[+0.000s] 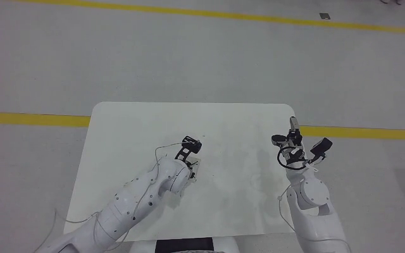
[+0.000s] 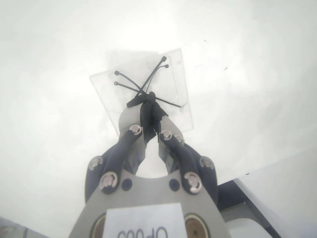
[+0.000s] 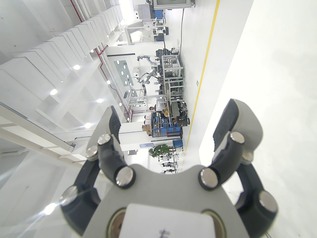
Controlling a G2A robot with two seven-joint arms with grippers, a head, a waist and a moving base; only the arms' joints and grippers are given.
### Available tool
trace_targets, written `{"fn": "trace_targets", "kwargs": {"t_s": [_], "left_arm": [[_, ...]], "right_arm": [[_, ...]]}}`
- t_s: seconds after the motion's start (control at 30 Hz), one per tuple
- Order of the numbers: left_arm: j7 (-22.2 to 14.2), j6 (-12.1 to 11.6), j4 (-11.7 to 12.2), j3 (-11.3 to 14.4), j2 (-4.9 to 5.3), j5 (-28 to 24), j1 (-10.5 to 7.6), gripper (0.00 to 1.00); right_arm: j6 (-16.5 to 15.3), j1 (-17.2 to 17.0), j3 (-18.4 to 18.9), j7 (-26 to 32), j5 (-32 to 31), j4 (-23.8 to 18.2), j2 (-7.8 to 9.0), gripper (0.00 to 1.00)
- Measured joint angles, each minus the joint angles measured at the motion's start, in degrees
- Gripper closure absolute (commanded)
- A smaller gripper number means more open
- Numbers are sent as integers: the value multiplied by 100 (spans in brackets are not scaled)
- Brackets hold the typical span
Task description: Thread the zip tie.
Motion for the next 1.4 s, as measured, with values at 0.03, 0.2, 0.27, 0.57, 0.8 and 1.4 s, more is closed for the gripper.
{"fn": "trace_targets", "kwargs": {"t_s": [0.03,0.2,0.27,0.57,0.8,1.4], "left_arm": [[1,-1,0,0,0,0,0,100],[149,83,79,-61,-6,-167,56,100],[88,187,91,-80,-18,-245,28,100],[-111,271,233,-193,-99,-353,-56,100],[-110,271,417,-248,-200,-335,-72,100],[208,265,686,-210,-314,-408,-110,75]], "right_arm": [[0,0,0,0,0,0,0,0],[0,0,0,0,0,0,0,0],[0,0,0,0,0,0,0,0],[0,0,0,0,0,0,0,0],[0,0,0,0,0,0,0,0],[0,0,0,0,0,0,0,0]]}}
